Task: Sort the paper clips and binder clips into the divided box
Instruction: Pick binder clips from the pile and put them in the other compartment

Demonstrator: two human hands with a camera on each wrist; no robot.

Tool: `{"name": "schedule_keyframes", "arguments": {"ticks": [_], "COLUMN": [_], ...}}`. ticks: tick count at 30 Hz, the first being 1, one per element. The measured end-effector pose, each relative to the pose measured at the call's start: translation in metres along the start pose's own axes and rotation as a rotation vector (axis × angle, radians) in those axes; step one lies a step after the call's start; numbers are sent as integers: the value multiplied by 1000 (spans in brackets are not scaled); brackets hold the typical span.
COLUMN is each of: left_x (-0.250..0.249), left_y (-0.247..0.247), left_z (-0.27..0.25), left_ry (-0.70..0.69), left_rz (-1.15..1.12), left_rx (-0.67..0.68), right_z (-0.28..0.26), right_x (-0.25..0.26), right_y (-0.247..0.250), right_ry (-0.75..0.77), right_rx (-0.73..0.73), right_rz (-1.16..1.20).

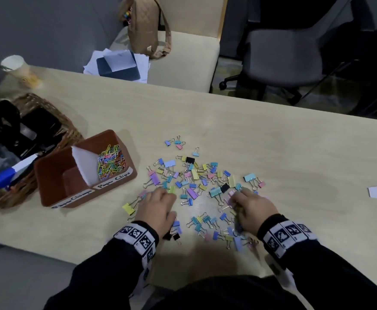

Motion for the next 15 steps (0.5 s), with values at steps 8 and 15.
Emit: {"name": "schedule_keyframes", "arguments": {"ticks": [8,15], "left_x": [-30,-8], "left_y": [-8,1], "left_z": [60,59], "left_ry": [-205,-158], "left_rz": [139,-1], "left_rx": [114,47], "right_z": [81,92], "right_x": [48,33], "right_y": [7,15], "right_ry": [-28,-124], "right_rx": [24,-120], "right_rz": [-78,40]}}
Point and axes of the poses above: each hand's wrist, its own z-axis towards the middle knuckle, its own y-axis out of the back of the hand, x = y × z, the point moved 4 cm from there along z, towards the middle knuckle, and after that the axes turned 4 degrees about z, right-handed, at the moved point
